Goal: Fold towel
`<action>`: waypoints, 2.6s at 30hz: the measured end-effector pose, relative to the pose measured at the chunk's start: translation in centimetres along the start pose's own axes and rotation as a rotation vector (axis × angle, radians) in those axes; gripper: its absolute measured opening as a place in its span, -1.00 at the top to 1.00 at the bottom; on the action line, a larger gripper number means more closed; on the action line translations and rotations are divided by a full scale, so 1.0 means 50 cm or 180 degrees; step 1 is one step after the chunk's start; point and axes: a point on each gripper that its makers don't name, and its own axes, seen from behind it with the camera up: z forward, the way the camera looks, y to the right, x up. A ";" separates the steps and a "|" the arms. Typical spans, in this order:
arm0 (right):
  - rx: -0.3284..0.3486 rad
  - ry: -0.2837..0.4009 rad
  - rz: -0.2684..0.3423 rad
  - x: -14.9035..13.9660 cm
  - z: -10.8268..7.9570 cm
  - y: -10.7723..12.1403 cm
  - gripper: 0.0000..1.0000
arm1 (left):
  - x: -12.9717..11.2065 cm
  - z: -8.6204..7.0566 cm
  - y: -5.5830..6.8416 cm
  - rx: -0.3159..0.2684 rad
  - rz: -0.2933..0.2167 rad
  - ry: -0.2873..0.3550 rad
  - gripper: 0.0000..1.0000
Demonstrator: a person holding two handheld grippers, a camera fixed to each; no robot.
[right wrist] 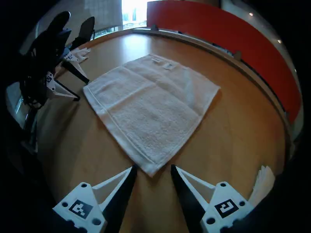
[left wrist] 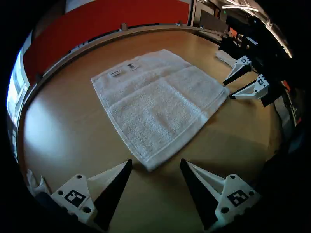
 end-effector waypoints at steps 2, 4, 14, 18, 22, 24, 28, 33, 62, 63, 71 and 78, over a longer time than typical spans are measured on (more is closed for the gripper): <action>0.0008 0.0003 -0.0001 0.001 0.000 -0.001 -0.27 | 0.001 0.000 0.000 -0.0003 0.0006 -0.0003 -0.82; 0.0018 0.0003 0.0009 0.001 0.001 -0.001 -0.26 | 0.002 0.000 0.000 -0.0012 -0.0008 -0.0007 -0.82; 0.0053 0.0000 0.0025 0.002 0.001 -0.003 -0.09 | 0.003 -0.003 -0.015 0.0035 -0.0088 -0.0022 -0.45; 0.0051 0.0003 0.0029 0.002 0.001 -0.002 0.03 | 0.004 -0.002 -0.017 0.0059 -0.0120 -0.0034 -0.36; 0.0055 0.0005 0.0026 0.003 0.002 -0.001 0.20 | 0.005 -0.001 -0.017 0.0075 -0.0129 -0.0026 -0.36; 0.0057 0.0008 0.0023 0.003 0.002 -0.002 0.27 | 0.005 -0.001 -0.018 0.0090 -0.0134 -0.0017 -0.34; 0.0058 0.0014 0.0019 0.003 0.003 -0.004 0.32 | 0.005 -0.001 -0.026 0.0153 -0.0162 -0.0012 -0.11; 0.0056 0.0018 0.0033 0.003 0.003 -0.005 0.47 | 0.005 -0.002 -0.031 0.0182 -0.0195 -0.0034 0.08; -0.0039 0.0176 0.0095 0.024 -0.025 0.012 0.74 | 0.018 -0.018 -0.007 0.0182 -0.0309 0.0025 0.78; -0.0046 0.0191 0.0094 0.027 -0.029 0.013 0.74 | 0.021 -0.023 -0.007 0.0183 -0.0322 0.0037 0.78; -0.0111 0.0346 0.0103 0.058 -0.064 0.024 0.74 | 0.052 -0.064 -0.005 0.0204 -0.0401 0.0157 0.78; -0.0153 0.0481 0.0077 0.090 -0.108 0.027 0.74 | 0.078 -0.104 -0.002 0.0252 -0.0460 0.0237 0.79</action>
